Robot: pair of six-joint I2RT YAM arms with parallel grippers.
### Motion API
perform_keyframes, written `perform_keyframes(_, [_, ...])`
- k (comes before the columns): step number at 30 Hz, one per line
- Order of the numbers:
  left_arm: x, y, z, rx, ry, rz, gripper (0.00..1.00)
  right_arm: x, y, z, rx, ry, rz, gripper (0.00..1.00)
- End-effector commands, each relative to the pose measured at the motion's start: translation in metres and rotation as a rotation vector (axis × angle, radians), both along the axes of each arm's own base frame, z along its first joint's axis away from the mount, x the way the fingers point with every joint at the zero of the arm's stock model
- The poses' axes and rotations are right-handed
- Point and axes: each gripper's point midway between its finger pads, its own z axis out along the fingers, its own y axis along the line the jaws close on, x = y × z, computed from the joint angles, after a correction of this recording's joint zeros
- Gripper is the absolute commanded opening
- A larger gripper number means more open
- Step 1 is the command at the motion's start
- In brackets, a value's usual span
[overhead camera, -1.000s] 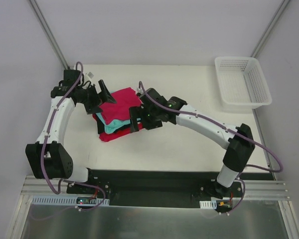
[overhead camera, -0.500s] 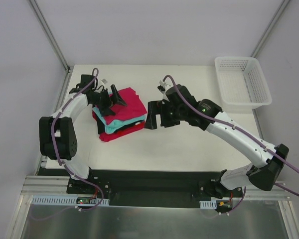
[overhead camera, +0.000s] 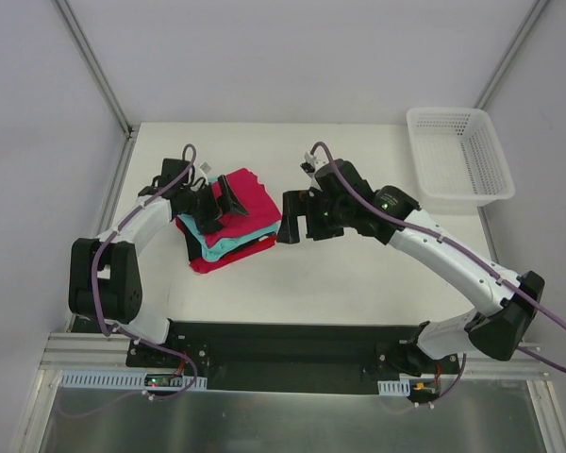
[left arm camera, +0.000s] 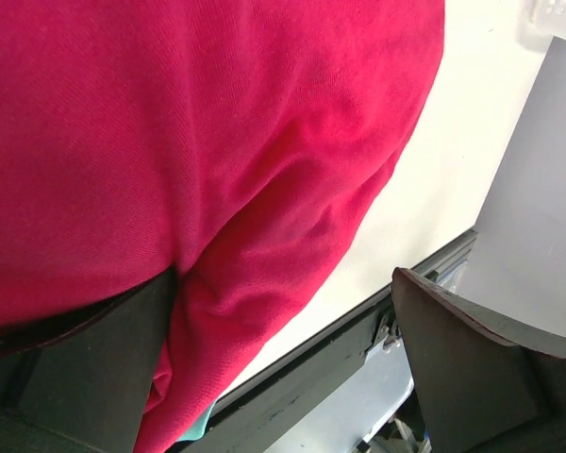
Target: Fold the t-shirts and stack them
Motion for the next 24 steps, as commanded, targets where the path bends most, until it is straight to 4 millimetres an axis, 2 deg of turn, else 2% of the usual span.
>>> perform_keyframes(1, [-0.011, 0.008, 0.006, 0.065, 0.055, 0.015, 0.99, 0.002, 0.002, -0.003, -0.004, 0.01, 0.008, 0.96])
perform_keyframes(6, [0.0, 0.014, 0.031, 0.088, 0.005, 0.037, 0.99, 0.008, 0.012, 0.003, 0.003, -0.039, 0.071, 0.96])
perform_keyframes(9, [0.012, 0.025, 0.057, 0.102, -0.071, 0.072, 0.99, 0.008, 0.012, 0.0, -0.009, -0.041, 0.088, 0.96])
perform_keyframes(10, [0.017, 0.028, 0.074, 0.094, -0.117, 0.085, 0.99, 0.009, 0.012, -0.003, -0.016, -0.035, 0.088, 0.96])
perform_keyframes(12, [0.021, 0.029, 0.093, 0.071, -0.156, 0.101, 0.99, 0.008, 0.011, -0.005, -0.016, -0.033, 0.089, 0.96])
perform_keyframes(13, [0.024, 0.026, 0.109, 0.045, -0.187, 0.099, 0.99, 0.006, 0.01, -0.009, -0.014, -0.023, 0.089, 0.96])
perform_keyframes(15, [0.027, 0.013, 0.127, -0.04, -0.244, 0.059, 0.99, 0.008, 0.009, -0.008, 0.009, -0.023, 0.079, 0.96])
perform_keyframes(18, [0.027, -0.001, 0.125, -0.149, -0.227, 0.033, 0.99, 0.007, 0.004, -0.006, 0.037, -0.021, 0.067, 0.96])
perform_keyframes(21, [0.026, -0.015, 0.101, -0.228, -0.181, 0.001, 0.99, 0.007, 0.0, -0.003, 0.047, -0.023, 0.064, 0.96])
perform_keyframes(22, [0.02, -0.018, 0.084, -0.255, -0.116, 0.0, 0.99, 0.006, -0.001, -0.003, 0.05, -0.021, 0.067, 0.96])
perform_keyframes(24, [0.023, -0.022, 0.076, -0.292, -0.129, -0.013, 0.99, 0.007, -0.004, -0.002, 0.053, -0.023, 0.062, 0.96])
